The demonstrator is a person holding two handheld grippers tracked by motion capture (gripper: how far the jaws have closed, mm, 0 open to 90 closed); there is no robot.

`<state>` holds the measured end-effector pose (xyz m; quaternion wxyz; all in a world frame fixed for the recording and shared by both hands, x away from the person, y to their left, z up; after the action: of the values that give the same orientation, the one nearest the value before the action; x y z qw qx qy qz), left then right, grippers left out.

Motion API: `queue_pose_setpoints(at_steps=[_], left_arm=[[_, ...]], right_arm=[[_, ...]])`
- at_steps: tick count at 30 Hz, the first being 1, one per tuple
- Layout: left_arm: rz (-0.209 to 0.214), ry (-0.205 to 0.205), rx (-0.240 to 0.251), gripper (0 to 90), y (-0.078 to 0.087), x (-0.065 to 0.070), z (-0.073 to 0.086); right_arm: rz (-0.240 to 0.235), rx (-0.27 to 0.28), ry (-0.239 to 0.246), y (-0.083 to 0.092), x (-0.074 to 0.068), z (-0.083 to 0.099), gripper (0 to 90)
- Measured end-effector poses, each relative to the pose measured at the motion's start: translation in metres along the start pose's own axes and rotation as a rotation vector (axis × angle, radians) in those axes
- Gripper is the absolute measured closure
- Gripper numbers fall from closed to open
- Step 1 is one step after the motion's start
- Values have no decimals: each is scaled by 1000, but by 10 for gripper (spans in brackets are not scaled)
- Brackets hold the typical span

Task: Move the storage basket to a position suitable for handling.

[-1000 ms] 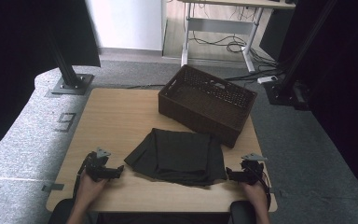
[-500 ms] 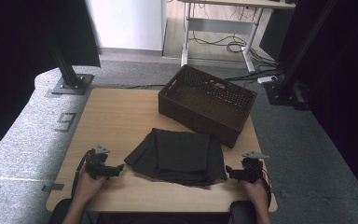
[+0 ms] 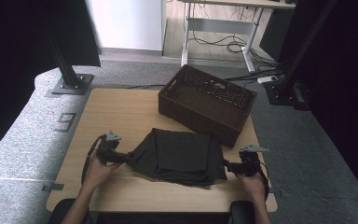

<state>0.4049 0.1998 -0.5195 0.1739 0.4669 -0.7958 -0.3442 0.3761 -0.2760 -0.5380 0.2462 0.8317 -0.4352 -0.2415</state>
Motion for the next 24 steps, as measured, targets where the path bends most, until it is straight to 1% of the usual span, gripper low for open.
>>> queue_pose_setpoints(at_steps=[2, 3, 4, 6, 7, 8, 9, 10, 11, 12, 14, 15, 16, 17, 18, 19, 20, 21, 22, 23, 24], left_arm=[[11, -12, 3, 153, -5, 4, -8], [16, -19, 4, 169, -7, 7, -10], [17, -24, 3, 169, -9, 8, -12], [24, -29, 4, 189, -16, 11, -17], [27, -29, 5, 203, -19, 12, -18], [31, -27, 2, 219, -24, 13, -21], [31, -27, 2, 236, -24, 13, -21], [43, -20, 6, 253, -30, 14, -23], [43, -20, 6, 257, -30, 14, -23], [51, -13, 4, 272, -37, 14, -25], [64, -4, 3, 289, -45, 14, -27], [64, -4, 3, 289, -45, 14, -27], [73, -1, 2, 301, -52, 16, -28], [73, -1, 2, 322, -52, 16, -28], [72, -2, -3, 322, -55, 17, -28], [60, -8, -12, 351, -59, 18, -28], [59, -10, -17, 351, -61, 19, -28], [60, -12, -24, 417, -63, 19, -27], [62, -13, -32, 439, -65, 19, -26], [60, -15, -39, 439, -67, 19, -25], [58, -21, -54, 476, -69, 20, -23]], right_arm=[[-7, -4, -4, -3, -1, -4, 142], [-13, -13, -2, -7, -2, -7, 175], [-13, -13, -2, -7, -2, -7, 175], [-20, -18, -3, -11, -3, -10, 204], [-26, -21, -4, -13, -3, -12, 221], [-34, -27, -2, -17, -4, -14, 263], [-34, -27, -2, -17, -4, -14, 263], [-39, -36, -1, -22, -4, -18, 287], [-40, -39, 1, -24, -4, -20, 310], [-42, -43, 1, -27, -4, -21, 326], [-47, -54, 1, -33, -4, -25, 358], [-53, -62, 4, -36, -5, -27, 372], [-58, -72, 10, -40, -6, -28, 375], [-58, -72, 10, -40, -6, -28, 375], [-57, -83, 21, -43, -8, -29, 388], [-56, -110, 34, -51, -10, -30, 417], [-56, -110, 34, -51, -10, -30, 417], [-49, -133, 40, -57, -10, -29, 439], [-48, -148, 43, -61, -10, -28, 458], [-48, -148, 43, -61, -10, -28, 458], [-50, -160, 42, -64, -9, -27, 478]])
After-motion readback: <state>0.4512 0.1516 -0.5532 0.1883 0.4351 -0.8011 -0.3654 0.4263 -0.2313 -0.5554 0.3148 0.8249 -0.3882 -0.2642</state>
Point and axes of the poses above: each handheld gripper's, and its own axes: y roughly backward along the jaws, z roughly out of its underside, x roughly to its right, the point moved 3 cm from there along -y, roughly forward along the jaws, and after that the axes turned 7 degrees about -z, right-handed, at the moved point
